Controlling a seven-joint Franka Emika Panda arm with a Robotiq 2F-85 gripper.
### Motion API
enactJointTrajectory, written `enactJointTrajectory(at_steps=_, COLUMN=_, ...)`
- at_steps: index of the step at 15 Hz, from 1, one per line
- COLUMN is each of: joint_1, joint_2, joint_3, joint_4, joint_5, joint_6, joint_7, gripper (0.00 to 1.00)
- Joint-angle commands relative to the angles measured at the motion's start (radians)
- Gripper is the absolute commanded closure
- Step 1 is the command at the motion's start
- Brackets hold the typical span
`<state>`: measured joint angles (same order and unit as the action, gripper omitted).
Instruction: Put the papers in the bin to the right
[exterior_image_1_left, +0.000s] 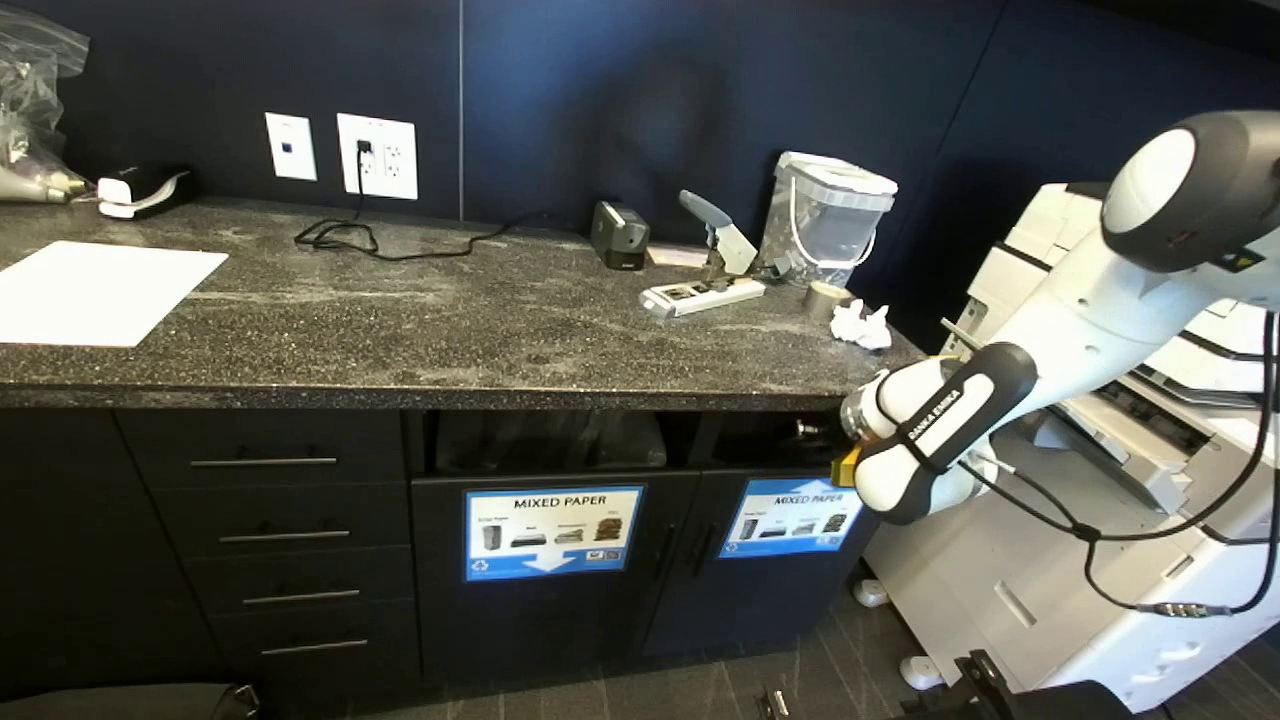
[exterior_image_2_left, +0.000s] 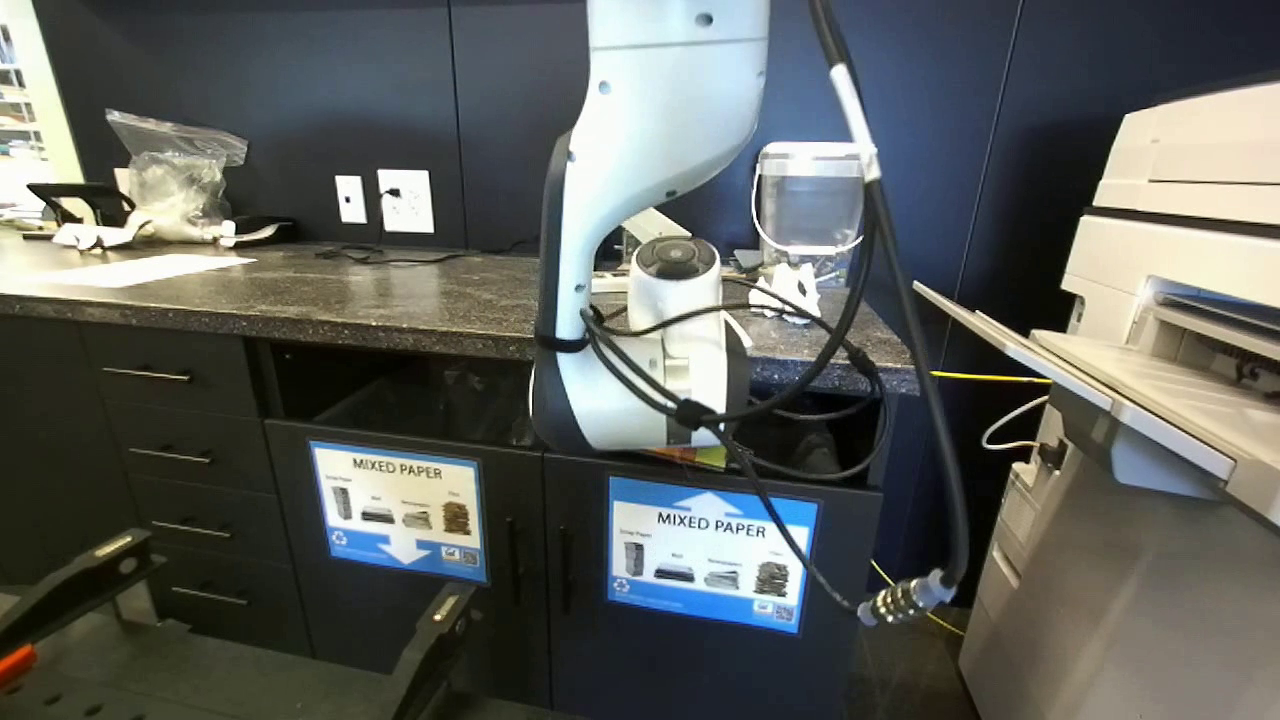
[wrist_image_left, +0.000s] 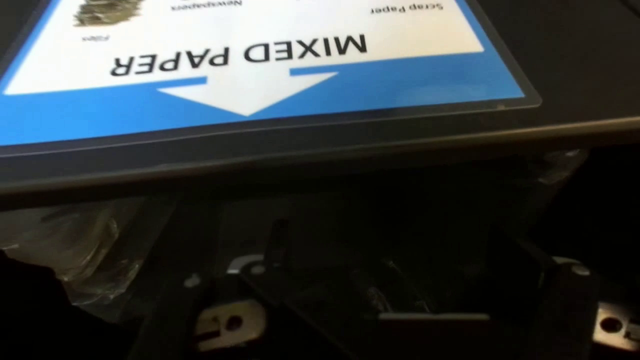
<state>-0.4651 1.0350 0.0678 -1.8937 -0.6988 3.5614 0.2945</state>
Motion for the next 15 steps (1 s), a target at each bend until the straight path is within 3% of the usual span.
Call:
enactJointTrajectory(at_steps=1, joint_1=-0.057, joint_2=-0.229, joint_3=0.062, joint_4=-0.167, joint_5=-0.084, joint_6=-0.255, joint_7=0.047, gripper=0.00)
enactJointTrajectory(at_steps=6, joint_1=-0.129, joint_2=-0.463, joint_3=0.223, joint_4=-0.247, joint_5=-0.019, joint_6=-0.599, joint_7=0.020, gripper=0.00)
enactJointTrajectory(at_steps=7, joint_1=-0.047, joint_2=-0.521, joint_3=0.172, joint_4=-0.278, joint_5=0.149, joint_6=-0.615, joint_7=-0.090, gripper=0.00)
enactJointTrajectory(at_steps=8, joint_1=-0.029, joint_2=-0.560, joint_3=0.171, joint_4=-0.284, joint_5=0.206, joint_6=-0.659, joint_7=-0.112, gripper=0.00)
enactJointTrajectory(at_steps=10, joint_1=0.074, joint_2=-0.629, joint_3=0.094, joint_4=-0.286, joint_5=0.366, joint_6=-0.685, joint_7=-0.188, gripper=0.00)
enactJointTrajectory(at_steps=12, joint_1=0.148, joint_2=-0.656, joint_3=0.031, joint_4=-0.252, joint_5=0.459, joint_6=-0.690, joint_7=-0.209, gripper=0.00)
enactJointTrajectory(at_steps=15, joint_1=0.261, joint_2=-0.645, joint_3=-0.090, joint_4=-0.192, joint_5=0.512, joint_6=-0.605, joint_7=-0.168, gripper=0.00)
